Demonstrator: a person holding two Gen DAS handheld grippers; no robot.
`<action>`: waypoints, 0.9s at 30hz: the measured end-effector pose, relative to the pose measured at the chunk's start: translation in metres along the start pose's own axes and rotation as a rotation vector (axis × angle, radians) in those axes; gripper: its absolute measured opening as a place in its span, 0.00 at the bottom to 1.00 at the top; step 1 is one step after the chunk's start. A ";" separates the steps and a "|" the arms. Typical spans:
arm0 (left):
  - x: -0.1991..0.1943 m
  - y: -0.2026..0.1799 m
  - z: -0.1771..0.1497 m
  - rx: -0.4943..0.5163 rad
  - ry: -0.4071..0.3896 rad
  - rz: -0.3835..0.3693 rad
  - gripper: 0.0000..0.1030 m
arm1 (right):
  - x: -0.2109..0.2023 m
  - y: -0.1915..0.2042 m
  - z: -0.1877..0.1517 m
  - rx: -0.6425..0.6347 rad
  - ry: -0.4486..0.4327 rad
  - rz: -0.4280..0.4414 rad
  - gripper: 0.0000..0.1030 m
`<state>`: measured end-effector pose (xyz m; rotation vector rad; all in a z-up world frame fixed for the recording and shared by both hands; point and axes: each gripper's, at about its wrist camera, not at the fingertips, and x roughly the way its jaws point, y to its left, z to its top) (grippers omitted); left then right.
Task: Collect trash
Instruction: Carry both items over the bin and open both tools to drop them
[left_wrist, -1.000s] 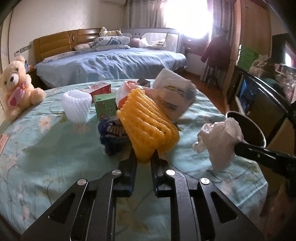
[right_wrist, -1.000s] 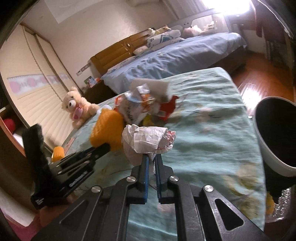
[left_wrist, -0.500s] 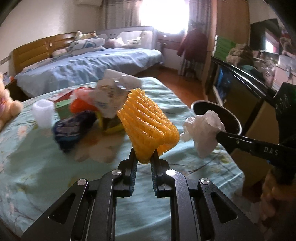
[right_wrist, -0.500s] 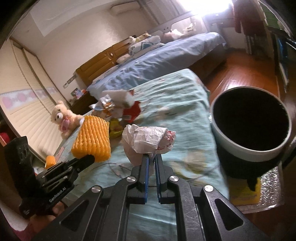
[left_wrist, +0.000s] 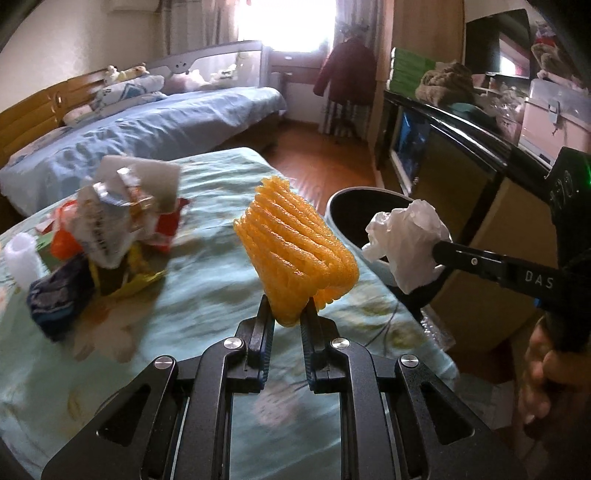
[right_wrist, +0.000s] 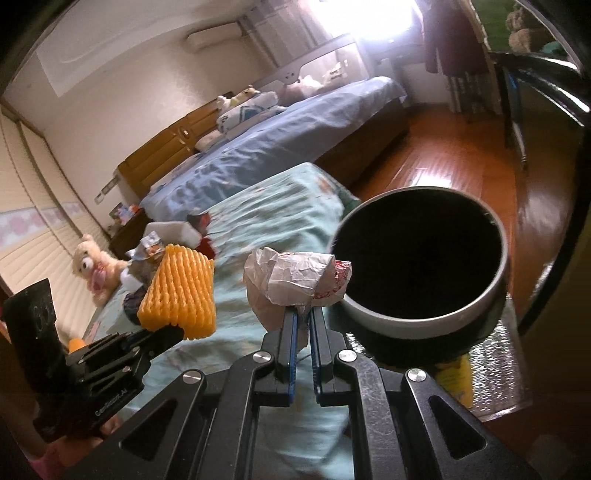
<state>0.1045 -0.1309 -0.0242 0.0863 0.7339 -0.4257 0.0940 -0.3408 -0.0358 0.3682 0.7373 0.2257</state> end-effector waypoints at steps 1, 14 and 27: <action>0.002 -0.003 0.002 0.005 0.001 -0.004 0.13 | -0.001 -0.004 0.002 0.001 -0.005 -0.013 0.06; 0.032 -0.043 0.025 0.076 0.028 -0.052 0.13 | -0.002 -0.042 0.019 0.035 -0.023 -0.106 0.06; 0.063 -0.070 0.042 0.134 0.079 -0.079 0.13 | 0.007 -0.067 0.033 0.057 -0.021 -0.167 0.06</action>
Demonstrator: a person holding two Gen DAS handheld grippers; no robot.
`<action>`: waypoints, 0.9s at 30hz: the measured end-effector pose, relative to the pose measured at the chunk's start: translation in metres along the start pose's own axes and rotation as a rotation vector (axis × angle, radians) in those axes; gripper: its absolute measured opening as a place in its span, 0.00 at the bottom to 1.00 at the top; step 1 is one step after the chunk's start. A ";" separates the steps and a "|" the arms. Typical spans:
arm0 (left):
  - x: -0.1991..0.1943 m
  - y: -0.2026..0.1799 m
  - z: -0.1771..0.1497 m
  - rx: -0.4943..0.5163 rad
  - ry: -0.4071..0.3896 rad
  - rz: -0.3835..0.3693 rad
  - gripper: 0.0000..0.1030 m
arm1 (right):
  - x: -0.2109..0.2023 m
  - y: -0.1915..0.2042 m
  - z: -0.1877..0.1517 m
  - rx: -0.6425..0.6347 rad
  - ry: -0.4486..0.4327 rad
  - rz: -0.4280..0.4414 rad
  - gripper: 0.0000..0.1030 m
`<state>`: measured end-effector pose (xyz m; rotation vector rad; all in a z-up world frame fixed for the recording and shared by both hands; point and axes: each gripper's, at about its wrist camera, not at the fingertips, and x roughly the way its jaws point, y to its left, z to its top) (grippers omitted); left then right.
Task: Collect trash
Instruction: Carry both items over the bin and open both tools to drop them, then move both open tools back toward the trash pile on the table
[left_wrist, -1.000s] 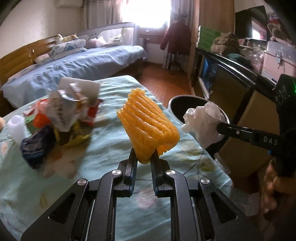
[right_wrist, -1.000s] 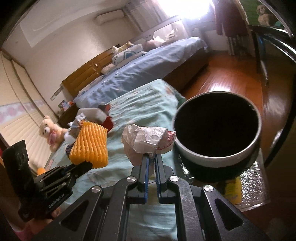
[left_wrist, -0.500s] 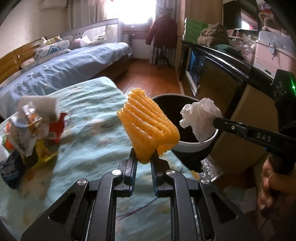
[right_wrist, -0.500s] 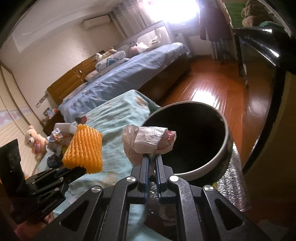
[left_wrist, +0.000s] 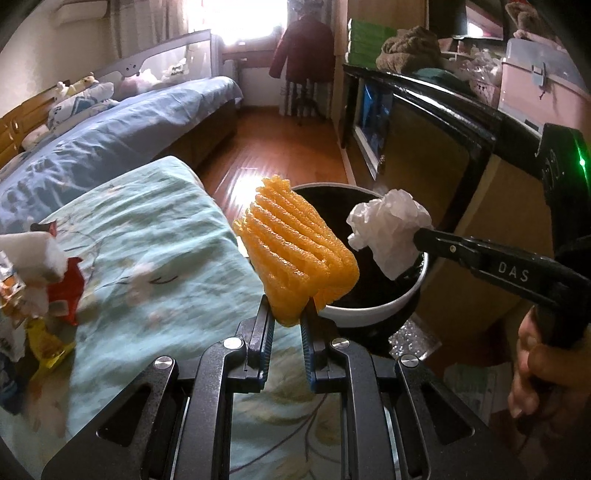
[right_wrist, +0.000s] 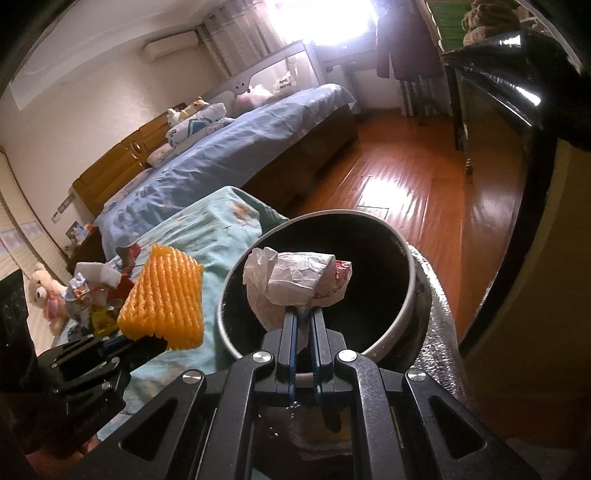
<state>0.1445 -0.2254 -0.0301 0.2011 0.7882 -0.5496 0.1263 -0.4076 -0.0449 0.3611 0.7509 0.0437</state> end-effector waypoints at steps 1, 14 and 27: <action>0.002 -0.001 0.001 0.002 0.003 -0.002 0.13 | 0.001 -0.002 0.001 0.004 0.002 -0.003 0.06; 0.030 -0.001 0.014 -0.009 0.048 -0.043 0.13 | 0.016 -0.015 0.013 0.014 0.026 -0.025 0.07; 0.020 0.010 0.010 -0.073 0.012 -0.014 0.57 | 0.017 -0.013 0.014 0.051 0.021 -0.008 0.50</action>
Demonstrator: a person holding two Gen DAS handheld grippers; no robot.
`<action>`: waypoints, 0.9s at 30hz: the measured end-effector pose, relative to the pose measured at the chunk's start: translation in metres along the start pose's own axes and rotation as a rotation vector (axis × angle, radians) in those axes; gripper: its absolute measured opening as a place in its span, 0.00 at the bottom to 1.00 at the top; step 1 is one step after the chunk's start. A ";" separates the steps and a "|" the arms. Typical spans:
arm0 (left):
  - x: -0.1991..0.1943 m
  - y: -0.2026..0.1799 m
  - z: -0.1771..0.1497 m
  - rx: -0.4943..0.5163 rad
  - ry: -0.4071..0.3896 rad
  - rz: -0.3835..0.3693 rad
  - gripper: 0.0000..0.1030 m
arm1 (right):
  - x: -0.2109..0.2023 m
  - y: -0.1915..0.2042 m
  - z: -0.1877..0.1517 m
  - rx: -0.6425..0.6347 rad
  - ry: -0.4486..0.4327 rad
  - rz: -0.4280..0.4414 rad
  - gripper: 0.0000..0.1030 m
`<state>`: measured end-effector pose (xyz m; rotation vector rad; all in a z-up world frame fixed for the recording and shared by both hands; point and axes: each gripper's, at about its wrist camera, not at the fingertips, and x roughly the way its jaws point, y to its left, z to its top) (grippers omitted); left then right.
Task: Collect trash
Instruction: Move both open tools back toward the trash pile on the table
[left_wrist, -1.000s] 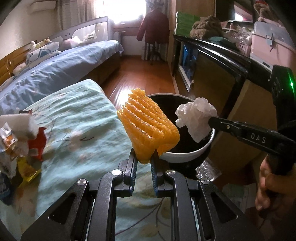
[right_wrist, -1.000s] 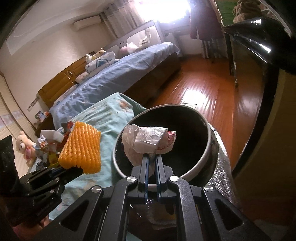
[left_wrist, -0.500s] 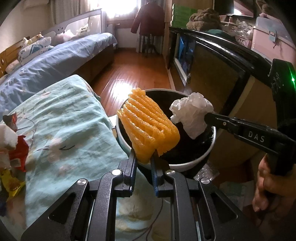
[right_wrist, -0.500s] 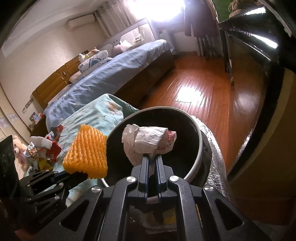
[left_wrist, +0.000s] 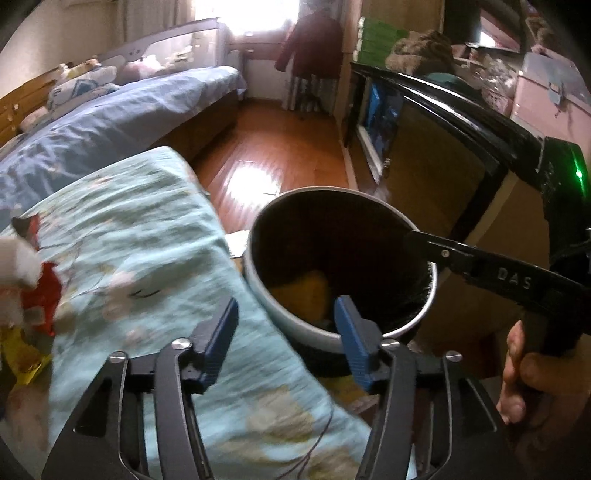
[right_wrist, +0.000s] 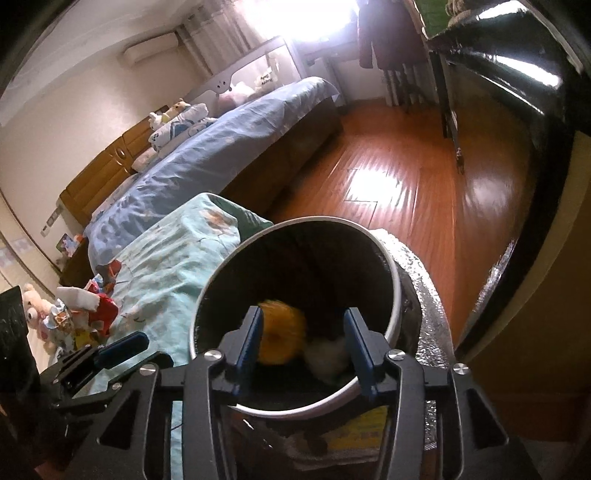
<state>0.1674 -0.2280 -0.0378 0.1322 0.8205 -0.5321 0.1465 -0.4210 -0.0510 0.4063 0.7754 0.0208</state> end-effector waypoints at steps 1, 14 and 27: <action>-0.004 0.004 -0.003 -0.014 -0.008 0.005 0.59 | 0.000 0.002 0.000 -0.001 0.000 0.007 0.56; -0.057 0.068 -0.047 -0.180 -0.051 0.098 0.62 | -0.007 0.062 -0.018 -0.054 0.005 0.137 0.73; -0.102 0.129 -0.091 -0.321 -0.080 0.200 0.62 | 0.004 0.128 -0.049 -0.147 0.072 0.240 0.73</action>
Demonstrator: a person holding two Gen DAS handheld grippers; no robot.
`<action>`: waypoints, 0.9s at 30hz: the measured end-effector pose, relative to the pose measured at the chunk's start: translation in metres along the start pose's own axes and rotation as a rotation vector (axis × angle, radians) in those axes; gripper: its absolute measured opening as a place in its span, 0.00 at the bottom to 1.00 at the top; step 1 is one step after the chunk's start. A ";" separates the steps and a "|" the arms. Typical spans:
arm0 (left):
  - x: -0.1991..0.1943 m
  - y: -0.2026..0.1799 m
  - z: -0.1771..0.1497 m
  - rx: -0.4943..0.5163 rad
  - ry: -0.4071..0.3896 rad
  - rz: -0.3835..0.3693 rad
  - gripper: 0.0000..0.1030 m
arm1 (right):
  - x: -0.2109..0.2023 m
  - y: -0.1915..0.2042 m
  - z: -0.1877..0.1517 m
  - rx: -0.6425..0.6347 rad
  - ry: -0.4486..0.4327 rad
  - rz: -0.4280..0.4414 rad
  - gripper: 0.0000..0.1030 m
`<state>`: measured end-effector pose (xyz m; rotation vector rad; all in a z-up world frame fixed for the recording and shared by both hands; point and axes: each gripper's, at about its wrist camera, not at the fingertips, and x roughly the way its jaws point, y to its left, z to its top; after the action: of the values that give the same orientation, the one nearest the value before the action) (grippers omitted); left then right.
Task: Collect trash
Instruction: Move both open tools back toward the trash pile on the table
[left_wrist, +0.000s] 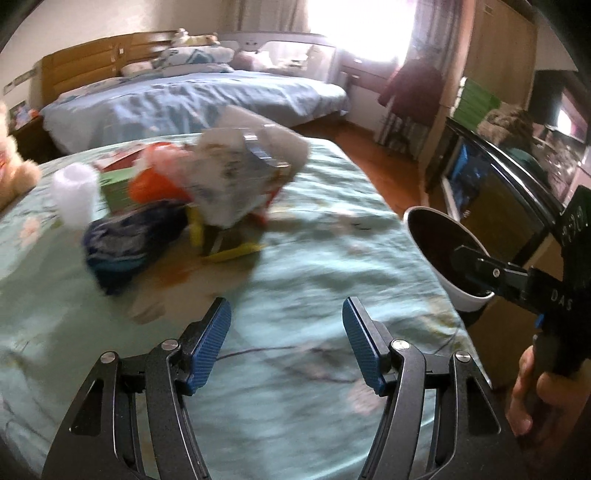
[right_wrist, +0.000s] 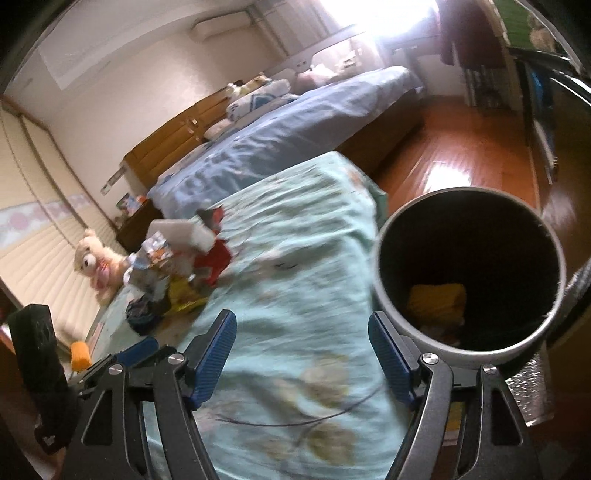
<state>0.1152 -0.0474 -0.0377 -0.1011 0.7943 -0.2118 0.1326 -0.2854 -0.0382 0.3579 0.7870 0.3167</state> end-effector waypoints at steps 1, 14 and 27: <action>-0.002 0.005 -0.001 -0.007 -0.002 0.006 0.62 | 0.003 0.006 -0.002 -0.006 0.008 0.009 0.73; -0.019 0.062 -0.011 -0.102 -0.029 0.090 0.62 | 0.032 0.055 -0.012 -0.089 0.053 0.071 0.73; -0.019 0.113 -0.001 -0.186 -0.045 0.151 0.62 | 0.066 0.099 -0.007 -0.168 0.086 0.125 0.73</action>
<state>0.1188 0.0673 -0.0443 -0.2196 0.7724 0.0075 0.1576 -0.1693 -0.0421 0.2370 0.8171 0.5153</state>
